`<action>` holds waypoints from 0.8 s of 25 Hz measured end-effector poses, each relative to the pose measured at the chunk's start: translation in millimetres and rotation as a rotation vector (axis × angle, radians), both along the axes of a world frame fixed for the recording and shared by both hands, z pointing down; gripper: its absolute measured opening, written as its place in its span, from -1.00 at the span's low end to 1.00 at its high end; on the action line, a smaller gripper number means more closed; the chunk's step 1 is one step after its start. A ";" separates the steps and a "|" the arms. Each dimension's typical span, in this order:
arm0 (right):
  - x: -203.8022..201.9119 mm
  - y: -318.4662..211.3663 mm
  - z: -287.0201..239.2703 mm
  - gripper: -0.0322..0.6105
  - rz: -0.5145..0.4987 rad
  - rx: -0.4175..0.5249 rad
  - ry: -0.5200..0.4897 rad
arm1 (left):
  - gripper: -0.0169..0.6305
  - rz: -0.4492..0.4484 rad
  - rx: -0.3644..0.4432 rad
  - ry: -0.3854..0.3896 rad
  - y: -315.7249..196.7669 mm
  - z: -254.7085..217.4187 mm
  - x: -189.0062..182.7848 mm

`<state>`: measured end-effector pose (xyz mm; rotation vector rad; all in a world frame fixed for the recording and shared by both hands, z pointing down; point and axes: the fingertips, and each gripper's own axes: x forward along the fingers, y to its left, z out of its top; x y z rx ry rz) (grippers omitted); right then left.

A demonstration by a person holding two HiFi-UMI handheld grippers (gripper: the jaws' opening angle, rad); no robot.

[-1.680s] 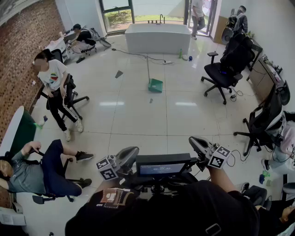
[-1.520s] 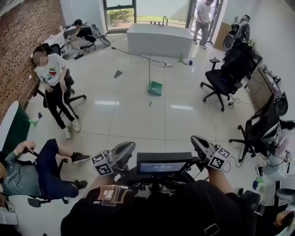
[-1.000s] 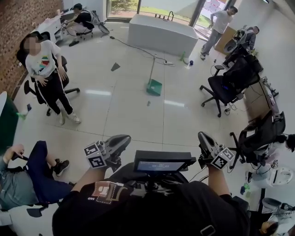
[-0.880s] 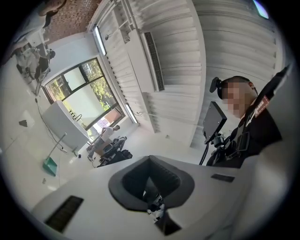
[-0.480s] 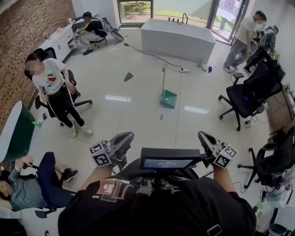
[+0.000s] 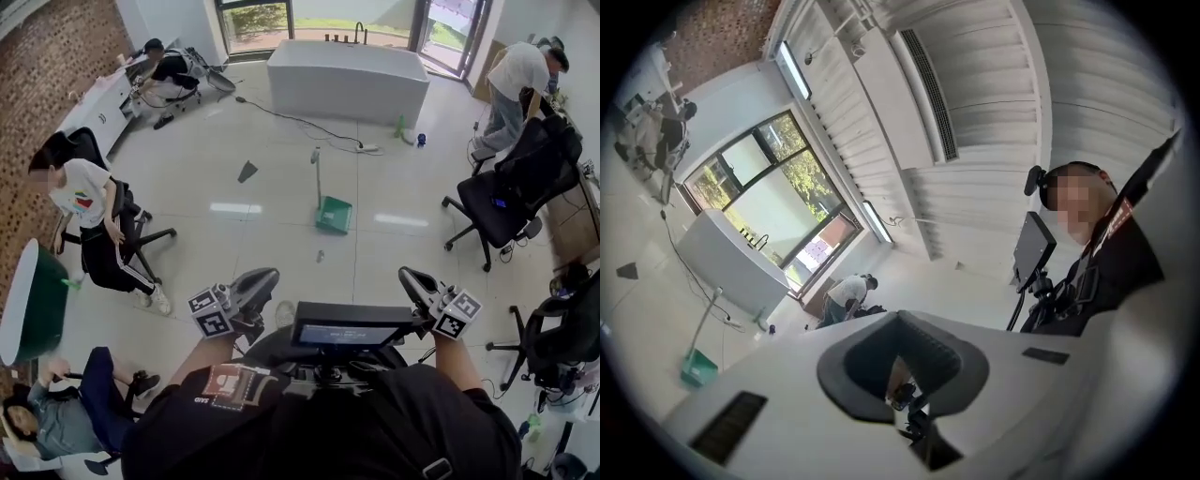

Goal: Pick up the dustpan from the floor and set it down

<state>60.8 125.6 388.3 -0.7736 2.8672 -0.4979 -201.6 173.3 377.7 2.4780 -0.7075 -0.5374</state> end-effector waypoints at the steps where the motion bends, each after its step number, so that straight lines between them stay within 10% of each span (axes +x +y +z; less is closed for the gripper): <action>1: -0.6 -25.4 2.7 -0.87 0.015 0.000 0.007 | -0.93 0.014 0.002 0.001 -28.4 4.9 -1.6; 13: -117.5 -395.6 -11.8 -0.87 0.233 0.026 0.036 | -0.93 0.231 -0.031 -0.023 -436.4 45.5 -149.5; 20: -130.0 -586.3 25.8 -0.87 0.230 -0.005 0.034 | -0.93 0.225 -0.125 -0.095 -657.3 113.5 -156.1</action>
